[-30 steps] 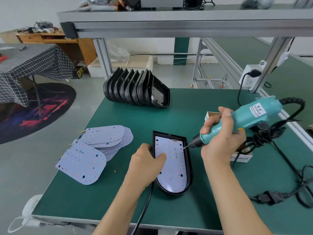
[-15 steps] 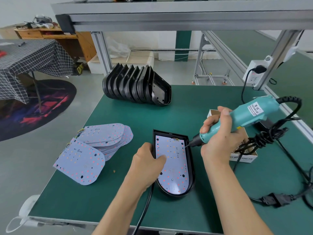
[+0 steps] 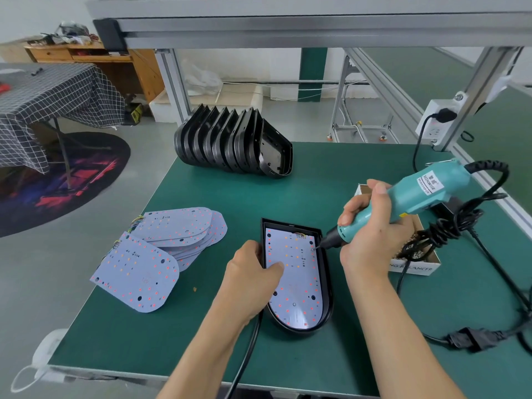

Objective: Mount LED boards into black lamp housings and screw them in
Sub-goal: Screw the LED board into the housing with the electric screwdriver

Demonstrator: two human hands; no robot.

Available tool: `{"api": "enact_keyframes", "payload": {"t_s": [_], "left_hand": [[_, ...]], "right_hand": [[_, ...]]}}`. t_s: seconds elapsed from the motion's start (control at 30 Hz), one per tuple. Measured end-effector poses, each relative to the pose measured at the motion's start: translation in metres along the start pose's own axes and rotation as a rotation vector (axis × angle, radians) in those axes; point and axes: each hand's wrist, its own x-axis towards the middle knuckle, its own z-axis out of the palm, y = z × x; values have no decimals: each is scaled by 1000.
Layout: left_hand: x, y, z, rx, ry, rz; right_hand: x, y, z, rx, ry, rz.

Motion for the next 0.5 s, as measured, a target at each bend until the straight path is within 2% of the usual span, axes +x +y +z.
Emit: {"api": "enact_keyframes", "payload": {"t_s": [0.5], "left_hand": [[-1, 0, 1, -14, 21, 25]], "right_hand": [[-3, -2, 7, -78, -61, -38]]}}
